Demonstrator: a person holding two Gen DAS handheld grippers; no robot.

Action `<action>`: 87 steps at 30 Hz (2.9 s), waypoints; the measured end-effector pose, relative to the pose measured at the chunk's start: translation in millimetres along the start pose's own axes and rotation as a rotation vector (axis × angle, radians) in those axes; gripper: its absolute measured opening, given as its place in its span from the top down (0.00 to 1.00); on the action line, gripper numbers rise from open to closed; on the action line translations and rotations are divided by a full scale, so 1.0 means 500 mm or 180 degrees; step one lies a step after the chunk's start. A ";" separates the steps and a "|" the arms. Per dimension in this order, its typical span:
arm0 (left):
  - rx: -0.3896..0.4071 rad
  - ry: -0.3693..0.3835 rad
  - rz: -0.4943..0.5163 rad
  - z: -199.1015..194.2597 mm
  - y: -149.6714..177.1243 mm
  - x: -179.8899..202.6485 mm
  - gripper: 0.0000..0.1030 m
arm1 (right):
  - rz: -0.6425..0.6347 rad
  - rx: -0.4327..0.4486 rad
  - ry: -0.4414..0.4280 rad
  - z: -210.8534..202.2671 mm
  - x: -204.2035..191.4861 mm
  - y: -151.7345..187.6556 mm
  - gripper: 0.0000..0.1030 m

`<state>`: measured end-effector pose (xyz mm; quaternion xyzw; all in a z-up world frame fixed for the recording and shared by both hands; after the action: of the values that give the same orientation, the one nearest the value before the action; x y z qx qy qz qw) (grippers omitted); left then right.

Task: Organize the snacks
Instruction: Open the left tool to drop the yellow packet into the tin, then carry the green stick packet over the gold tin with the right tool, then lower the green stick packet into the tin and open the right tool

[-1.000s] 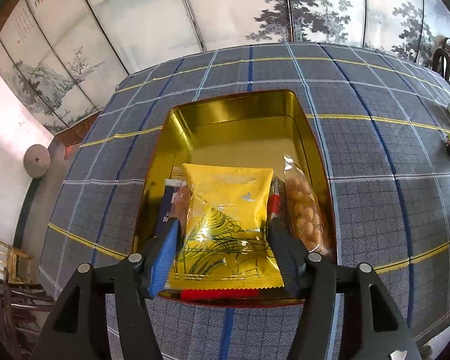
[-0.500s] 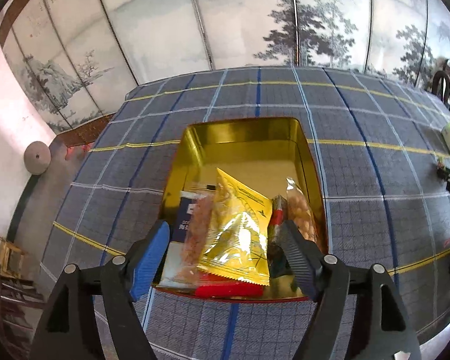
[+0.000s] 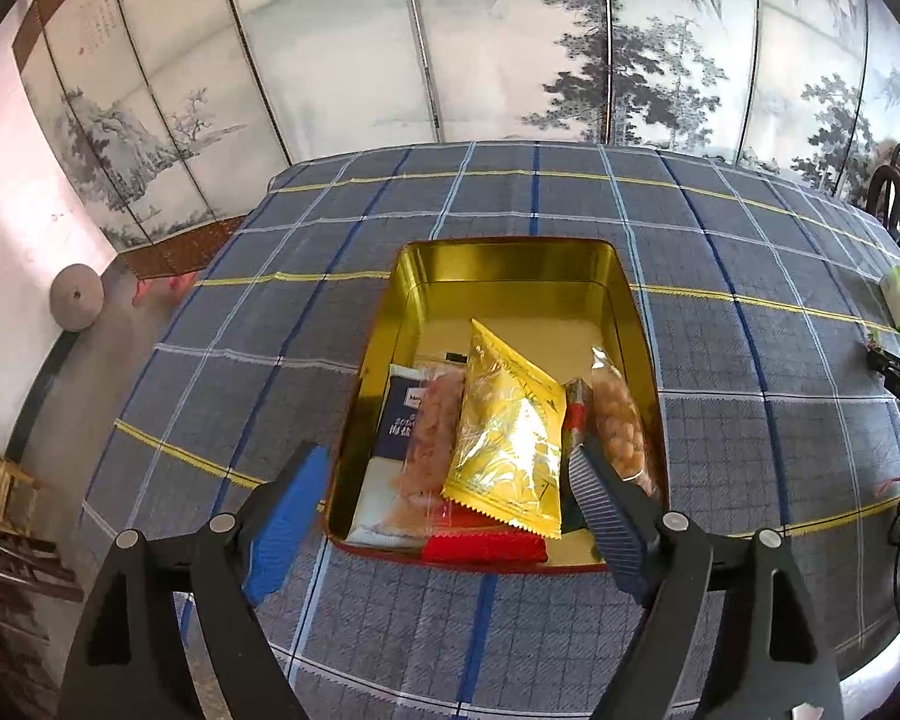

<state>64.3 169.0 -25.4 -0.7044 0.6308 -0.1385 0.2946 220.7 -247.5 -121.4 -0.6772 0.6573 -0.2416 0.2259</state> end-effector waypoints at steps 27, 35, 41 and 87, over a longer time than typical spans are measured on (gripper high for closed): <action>-0.0091 -0.0022 -0.0310 0.016 0.043 -0.063 0.17 | -0.0191 0.0042 -0.0381 -0.116 -0.200 -0.015 0.81; -0.0125 -0.0091 -0.0462 0.018 0.064 -0.106 0.17 | -0.0363 0.0096 -0.0814 -0.184 -0.350 -0.021 0.81; -0.0146 -0.0148 -0.0544 0.020 0.081 -0.140 0.17 | -0.0484 0.0065 -0.1157 -0.228 -0.474 -0.016 0.81; -0.0302 -0.0325 -0.0582 0.024 0.139 -0.219 0.15 | -0.0923 -0.0175 -0.1436 -0.233 -0.744 0.066 0.73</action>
<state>-3.1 276.2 -56.4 -0.7782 0.5539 -0.0987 0.2789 115.3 124.3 -62.3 -0.8068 0.4928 -0.0965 0.3113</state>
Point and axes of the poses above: each gripper's, at about its wrist camera, not at the fingertips, and z roughly the way its jaws point, x to its right, y to its underside, the point moved 8 cm from there along z, roughly the way its jaws point, and after that the axes turned 4 degrees about z, right-handed, at the moved point
